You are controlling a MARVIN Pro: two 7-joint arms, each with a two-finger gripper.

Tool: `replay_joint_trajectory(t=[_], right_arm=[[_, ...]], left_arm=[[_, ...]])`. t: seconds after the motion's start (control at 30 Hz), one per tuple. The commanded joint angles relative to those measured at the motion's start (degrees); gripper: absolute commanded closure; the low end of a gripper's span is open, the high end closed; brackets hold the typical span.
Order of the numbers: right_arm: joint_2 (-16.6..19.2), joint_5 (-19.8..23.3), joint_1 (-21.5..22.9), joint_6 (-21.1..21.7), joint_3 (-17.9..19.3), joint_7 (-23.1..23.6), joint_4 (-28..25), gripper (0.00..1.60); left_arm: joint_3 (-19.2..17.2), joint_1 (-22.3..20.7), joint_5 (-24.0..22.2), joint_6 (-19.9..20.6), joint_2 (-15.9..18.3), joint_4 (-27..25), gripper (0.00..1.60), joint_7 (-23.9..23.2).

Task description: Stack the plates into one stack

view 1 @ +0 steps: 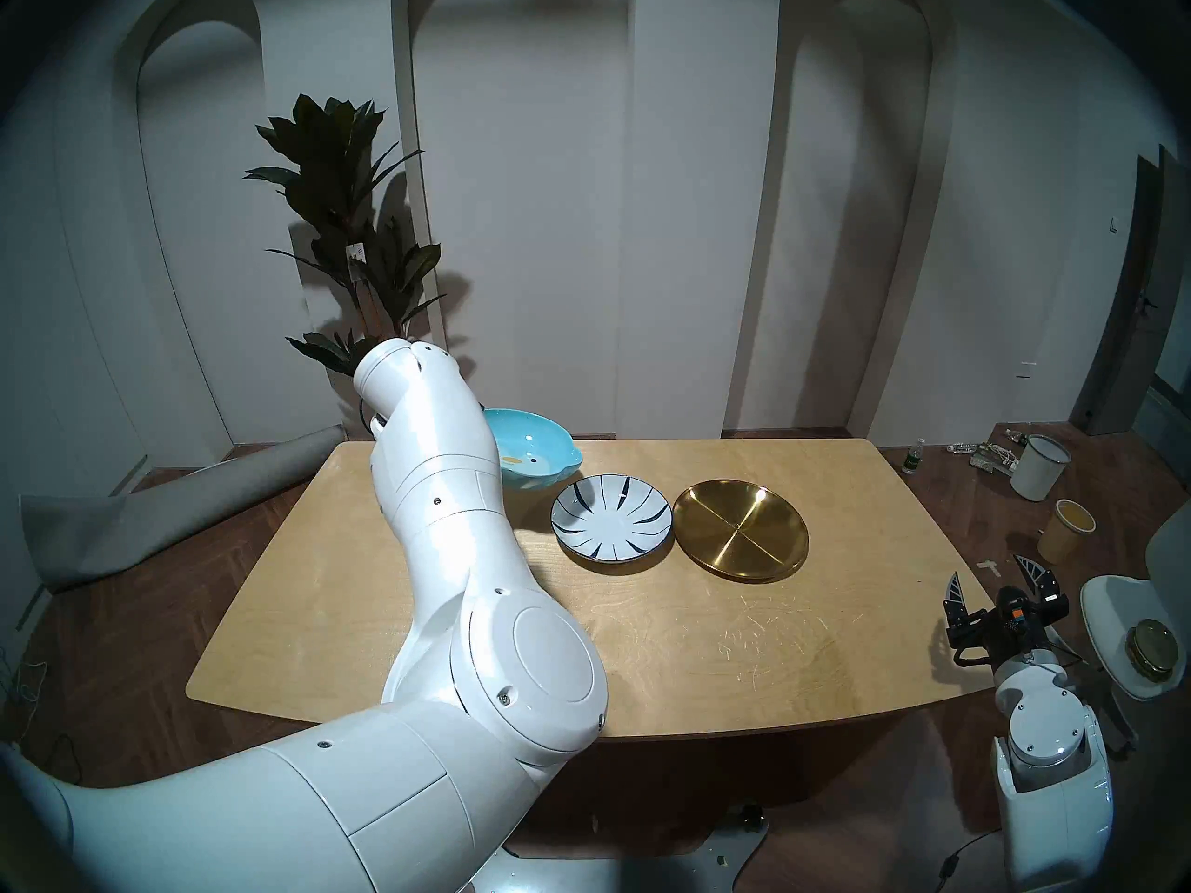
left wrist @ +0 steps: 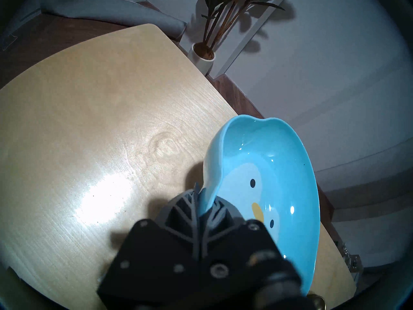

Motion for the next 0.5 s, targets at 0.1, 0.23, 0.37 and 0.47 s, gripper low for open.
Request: replay_joint_trajectory(t=[0.1, 0.23, 0.37, 0.47], right_arm=[[0.35, -0.13, -0.09, 0.04, 0.38, 0.23, -0.01, 0.0], [0.21, -0.42, -0.24, 0.06, 0.17, 0.3, 0.48, 0.0], [0.14, -0.66, -0.28, 0.03, 0.11, 0.29, 0.88, 0.0], [0.14, -0.82, -0.26, 0.01, 0.17, 0.24, 1.15, 0.0]], left_arm=[[2.61, -1.87, -2.34, -0.12, 0.03, 0.06, 1.6, -0.13], [3.45, -1.99, -3.45, -0.12, 0.03, 0.29, 1.6, -0.22], [4.18, -1.62, -4.36, -0.12, 0.03, 0.51, 1.6, -0.18], [4.62, -1.09, -5.03, -0.12, 0.03, 0.91, 1.6, -0.08]])
